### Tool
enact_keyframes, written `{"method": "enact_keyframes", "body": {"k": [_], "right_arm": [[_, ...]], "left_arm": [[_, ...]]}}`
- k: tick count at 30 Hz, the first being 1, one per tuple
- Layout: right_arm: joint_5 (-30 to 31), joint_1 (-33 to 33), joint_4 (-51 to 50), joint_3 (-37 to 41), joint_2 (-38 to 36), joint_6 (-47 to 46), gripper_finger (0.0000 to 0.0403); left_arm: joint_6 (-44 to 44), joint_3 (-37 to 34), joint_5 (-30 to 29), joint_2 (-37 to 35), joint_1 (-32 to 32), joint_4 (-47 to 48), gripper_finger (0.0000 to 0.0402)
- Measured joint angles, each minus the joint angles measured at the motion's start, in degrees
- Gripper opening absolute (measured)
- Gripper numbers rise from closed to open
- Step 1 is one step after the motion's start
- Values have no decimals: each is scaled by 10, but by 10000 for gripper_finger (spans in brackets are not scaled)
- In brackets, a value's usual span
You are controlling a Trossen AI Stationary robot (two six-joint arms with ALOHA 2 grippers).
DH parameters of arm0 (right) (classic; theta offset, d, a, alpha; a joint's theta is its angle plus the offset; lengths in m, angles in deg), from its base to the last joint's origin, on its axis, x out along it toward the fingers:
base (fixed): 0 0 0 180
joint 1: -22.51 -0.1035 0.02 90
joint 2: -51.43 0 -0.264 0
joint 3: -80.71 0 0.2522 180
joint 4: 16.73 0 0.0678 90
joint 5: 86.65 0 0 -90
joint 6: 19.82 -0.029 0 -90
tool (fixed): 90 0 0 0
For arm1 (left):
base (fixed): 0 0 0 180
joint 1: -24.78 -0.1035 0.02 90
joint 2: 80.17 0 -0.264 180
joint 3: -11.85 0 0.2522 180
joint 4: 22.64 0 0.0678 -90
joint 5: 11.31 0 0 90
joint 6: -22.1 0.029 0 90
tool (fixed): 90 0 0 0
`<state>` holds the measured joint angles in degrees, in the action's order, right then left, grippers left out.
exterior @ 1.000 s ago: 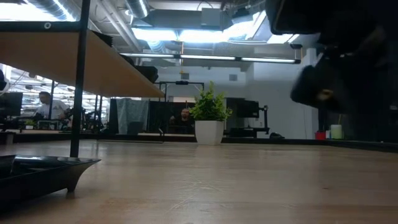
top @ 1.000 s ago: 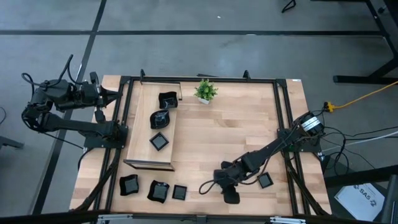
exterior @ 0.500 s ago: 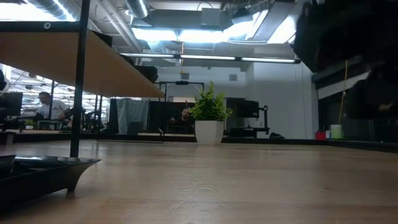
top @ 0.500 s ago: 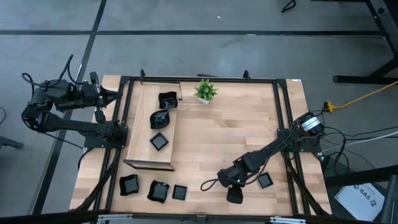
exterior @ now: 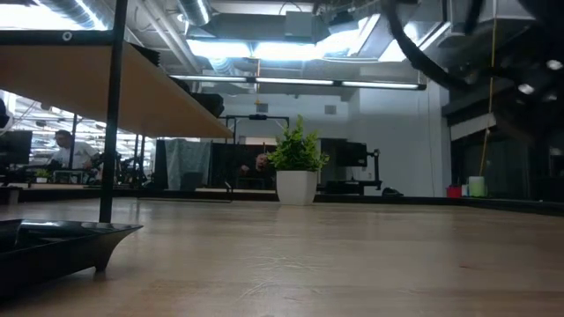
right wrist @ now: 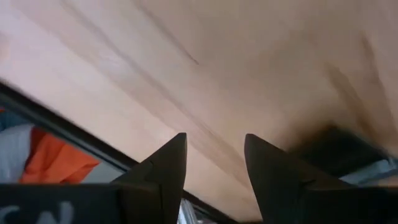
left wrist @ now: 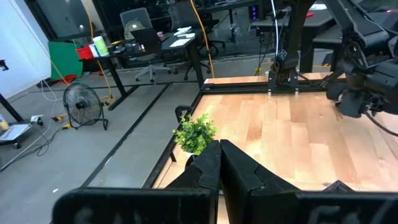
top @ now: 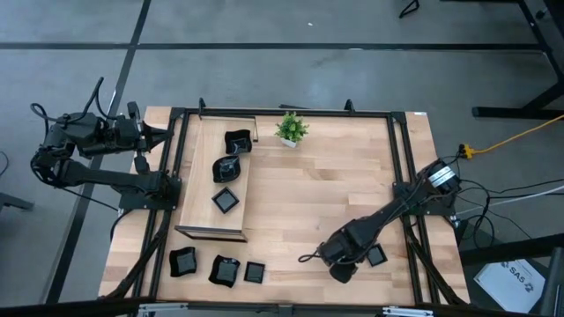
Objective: Pick & Place Mini shaped plates
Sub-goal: Stack the black square plate on top of the black square plate on the shelf
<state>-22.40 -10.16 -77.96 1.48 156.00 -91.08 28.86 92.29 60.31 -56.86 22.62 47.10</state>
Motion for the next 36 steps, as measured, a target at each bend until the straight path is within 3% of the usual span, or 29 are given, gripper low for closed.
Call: {"method": "enact_keyframes", "body": {"k": [10,22,36], "right_arm": [[33,-28,-108,0,0,-72,162],[116,-52,-100,0,0,-126,162],[123,-86,-107,2,2,-200,162]], "left_arm": [[0,0,0,0,0,0,4],[0,0,0,0,0,0,4],[0,0,0,0,0,0,4]]}}
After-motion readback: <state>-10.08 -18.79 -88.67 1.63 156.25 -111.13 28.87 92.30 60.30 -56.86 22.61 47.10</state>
